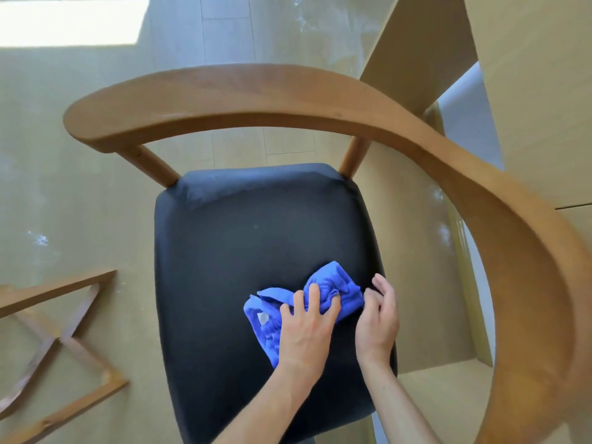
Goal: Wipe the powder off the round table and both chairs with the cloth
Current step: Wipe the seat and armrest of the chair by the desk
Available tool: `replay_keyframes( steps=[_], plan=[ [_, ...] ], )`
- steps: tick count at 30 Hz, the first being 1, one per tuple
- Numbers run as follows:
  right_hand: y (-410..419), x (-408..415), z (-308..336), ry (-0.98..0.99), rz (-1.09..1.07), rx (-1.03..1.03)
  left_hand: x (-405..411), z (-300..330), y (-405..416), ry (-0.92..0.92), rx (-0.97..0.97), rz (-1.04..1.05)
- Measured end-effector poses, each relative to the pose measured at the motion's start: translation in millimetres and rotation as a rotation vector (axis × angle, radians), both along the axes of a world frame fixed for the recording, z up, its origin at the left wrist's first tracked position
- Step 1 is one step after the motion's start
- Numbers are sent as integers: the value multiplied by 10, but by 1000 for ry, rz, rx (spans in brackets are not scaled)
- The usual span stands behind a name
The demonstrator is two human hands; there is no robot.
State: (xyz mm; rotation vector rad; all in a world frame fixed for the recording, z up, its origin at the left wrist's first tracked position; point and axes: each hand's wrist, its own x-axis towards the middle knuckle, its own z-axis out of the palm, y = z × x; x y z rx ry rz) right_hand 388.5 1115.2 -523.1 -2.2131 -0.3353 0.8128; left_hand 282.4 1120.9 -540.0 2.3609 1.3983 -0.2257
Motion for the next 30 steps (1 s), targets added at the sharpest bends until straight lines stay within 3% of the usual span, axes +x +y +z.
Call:
replay_keyframes(
  steps=[3,6,8,11,16,20,21,25,28,30],
  plan=[
    [13,-112,71,-12,39,-234,-71,150,48,-166,-22,104],
    [41,-306,102,188,-50,-465,-277,261,94,-235,-15,246],
    [59,-481,108,322,-119,-423,-456,255,112,-140,40,241],
    [96,-665,120,300,-106,-360,-611,216,90,-165,35,130],
    [179,-716,143,242,43,-447,-596,382,-81,-346,-254,99],
    [176,-661,115,-3,374,-538,-813,387,-153,-454,-568,75],
    [161,-645,103,-66,444,-529,-899,373,-100,-461,-548,92],
    [182,-463,59,-343,611,-435,-1304,189,319,-361,-72,166],
    [395,-211,-28,-473,538,-360,-1566,74,714,-56,16,177],
    [514,-126,-105,-487,526,-358,-1691,-48,859,47,24,191]
  ],
)
